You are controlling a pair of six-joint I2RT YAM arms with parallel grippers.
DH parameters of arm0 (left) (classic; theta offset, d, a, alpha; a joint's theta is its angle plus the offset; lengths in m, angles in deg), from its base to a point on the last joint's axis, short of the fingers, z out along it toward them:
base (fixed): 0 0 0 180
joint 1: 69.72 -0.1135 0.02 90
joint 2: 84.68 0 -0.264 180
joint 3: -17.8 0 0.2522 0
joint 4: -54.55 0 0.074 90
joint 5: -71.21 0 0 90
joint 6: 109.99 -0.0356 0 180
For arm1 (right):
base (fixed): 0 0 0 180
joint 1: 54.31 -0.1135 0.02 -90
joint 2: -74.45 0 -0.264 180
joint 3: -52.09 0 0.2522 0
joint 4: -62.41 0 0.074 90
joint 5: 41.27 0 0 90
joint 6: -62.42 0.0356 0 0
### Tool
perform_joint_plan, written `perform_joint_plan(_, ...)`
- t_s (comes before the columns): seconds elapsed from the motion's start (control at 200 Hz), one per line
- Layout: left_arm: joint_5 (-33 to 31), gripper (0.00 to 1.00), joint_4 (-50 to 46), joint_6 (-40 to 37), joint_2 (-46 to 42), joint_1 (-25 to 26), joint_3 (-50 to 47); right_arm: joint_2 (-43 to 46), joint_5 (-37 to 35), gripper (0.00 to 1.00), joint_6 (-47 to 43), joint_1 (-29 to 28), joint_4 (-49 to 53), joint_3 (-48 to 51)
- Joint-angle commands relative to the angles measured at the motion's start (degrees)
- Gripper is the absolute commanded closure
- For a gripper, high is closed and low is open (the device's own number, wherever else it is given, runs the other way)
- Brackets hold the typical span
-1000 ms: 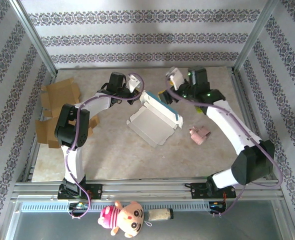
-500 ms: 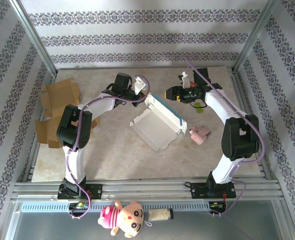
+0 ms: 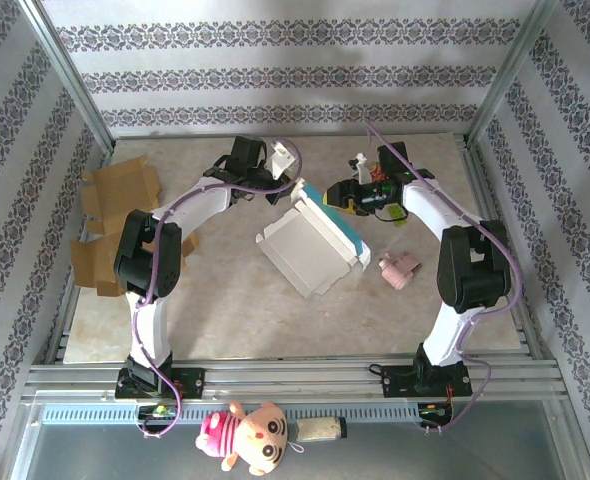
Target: Fold the paper box
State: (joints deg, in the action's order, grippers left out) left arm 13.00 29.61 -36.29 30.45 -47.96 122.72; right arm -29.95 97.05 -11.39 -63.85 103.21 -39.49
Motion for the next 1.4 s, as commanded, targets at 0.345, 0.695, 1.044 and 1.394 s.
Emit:
perform_joint_plan(0.345, 0.1, 1.00, -8.4, 14.1, 4.3, 3.5, 9.4, -0.7, -9.1, 0.46, -3.5, -2.8, 2.9, -0.3)
perform_joint_plan(0.695, -3.2, 0.98, -8.9, 21.8, 1.5, 4.4, 5.8, 2.4, -22.1, 0.54, -6.6, -5.4, 2.8, 1.3)
perform_joint_plan(1.044, -0.6, 0.96, -7.0, 29.4, -2.0, 4.4, 1.4, 4.8, -35.7, 0.57, -10.9, -9.2, 2.2, 1.7)
perform_joint_plan(1.394, 2.5, 0.95, 5.2, 36.4, 0.5, 4.4, 1.1, 5.2, -35.7, 0.58, -12.1, -10.9, 1.6, 2.3)
